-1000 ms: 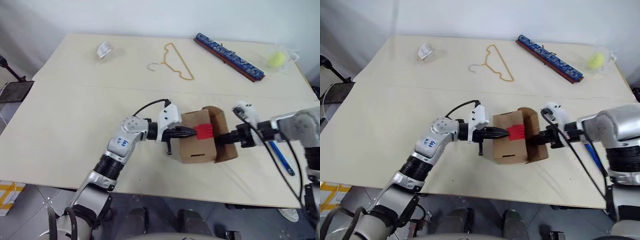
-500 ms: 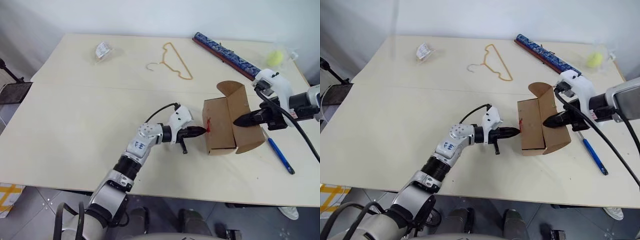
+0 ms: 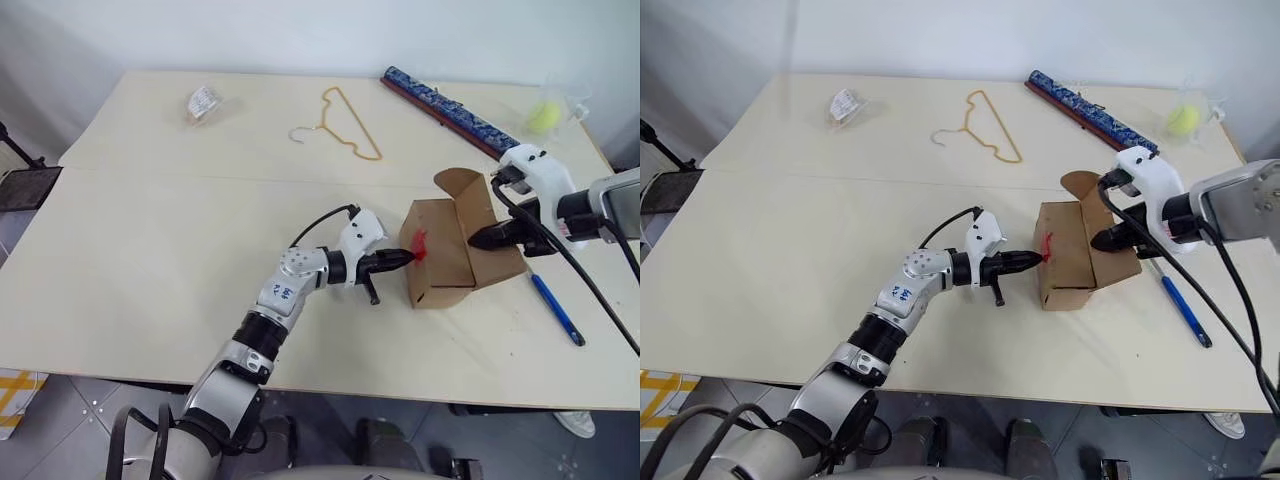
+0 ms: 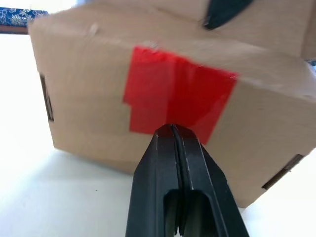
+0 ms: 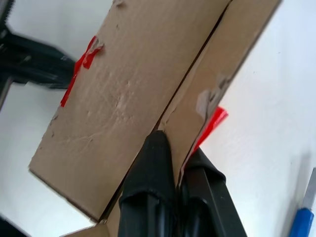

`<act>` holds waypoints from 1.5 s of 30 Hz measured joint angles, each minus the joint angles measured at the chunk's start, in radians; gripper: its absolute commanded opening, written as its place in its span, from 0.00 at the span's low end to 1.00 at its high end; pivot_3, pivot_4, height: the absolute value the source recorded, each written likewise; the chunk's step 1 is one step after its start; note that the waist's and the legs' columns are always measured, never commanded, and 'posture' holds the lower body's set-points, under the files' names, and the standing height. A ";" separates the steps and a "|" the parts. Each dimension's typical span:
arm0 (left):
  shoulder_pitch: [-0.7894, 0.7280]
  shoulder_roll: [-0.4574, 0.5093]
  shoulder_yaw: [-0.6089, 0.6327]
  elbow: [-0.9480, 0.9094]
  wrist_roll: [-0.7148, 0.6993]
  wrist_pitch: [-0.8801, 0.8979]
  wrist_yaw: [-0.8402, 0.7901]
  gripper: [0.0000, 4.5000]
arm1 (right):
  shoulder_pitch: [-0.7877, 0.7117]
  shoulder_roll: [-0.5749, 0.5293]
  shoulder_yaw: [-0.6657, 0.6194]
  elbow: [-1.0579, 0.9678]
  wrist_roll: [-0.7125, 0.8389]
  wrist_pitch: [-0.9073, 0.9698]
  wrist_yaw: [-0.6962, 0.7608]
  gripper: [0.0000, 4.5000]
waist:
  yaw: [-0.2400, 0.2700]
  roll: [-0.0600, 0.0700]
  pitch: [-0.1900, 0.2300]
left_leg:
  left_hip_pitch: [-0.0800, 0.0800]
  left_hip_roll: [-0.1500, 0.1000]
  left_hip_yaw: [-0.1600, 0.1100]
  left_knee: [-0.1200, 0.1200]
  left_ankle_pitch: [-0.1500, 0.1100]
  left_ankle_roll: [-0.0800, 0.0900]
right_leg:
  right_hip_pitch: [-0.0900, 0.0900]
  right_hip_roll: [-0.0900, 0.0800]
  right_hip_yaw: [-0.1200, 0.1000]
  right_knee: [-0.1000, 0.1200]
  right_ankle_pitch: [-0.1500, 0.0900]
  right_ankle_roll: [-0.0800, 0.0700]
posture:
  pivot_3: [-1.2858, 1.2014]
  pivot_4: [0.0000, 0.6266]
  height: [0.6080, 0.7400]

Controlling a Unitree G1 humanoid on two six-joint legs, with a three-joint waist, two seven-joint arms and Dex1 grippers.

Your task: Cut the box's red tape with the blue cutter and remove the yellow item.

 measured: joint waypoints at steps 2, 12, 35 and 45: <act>0.000 0.014 0.000 -0.001 0.006 0.003 0.001 0.00 | 0.001 0.027 -0.012 0.009 -0.012 0.001 -0.006 0.01 | -0.005 -0.001 -0.001 | 0.000 0.001 0.000 0.001 0.000 0.000 | 0.000 0.000 0.000 0.000 0.000 -0.001 | 0.52 0.24 1.00; 0.000 0.117 0.001 -0.145 -0.017 0.112 -0.081 0.00 | -0.006 0.109 -0.041 0.011 -0.057 0.001 -0.042 0.01 | -0.029 -0.002 -0.001 | 0.002 0.003 0.001 0.005 0.000 -0.001 | 0.000 0.000 0.000 0.007 0.002 -0.003 | 0.52 0.24 1.00; -0.196 0.028 -0.012 0.045 0.028 0.035 -0.029 0.00 | -0.010 0.122 -0.028 -0.009 -0.107 0.001 -0.036 0.01 | -0.023 -0.002 -0.001 | 0.001 0.002 0.002 0.007 0.001 0.002 | 0.000 0.000 0.000 0.008 0.003 -0.003 | 0.52 0.24 1.00; -0.196 0.008 -0.016 0.048 0.056 0.046 0.001 0.00 | -0.009 0.087 0.014 -0.020 -0.153 -0.005 0.003 0.01 | -0.011 -0.003 -0.002 | 0.001 0.001 0.001 0.007 0.001 0.002 | 0.001 -0.001 -0.001 0.007 0.003 -0.003 | 0.52 0.24 1.00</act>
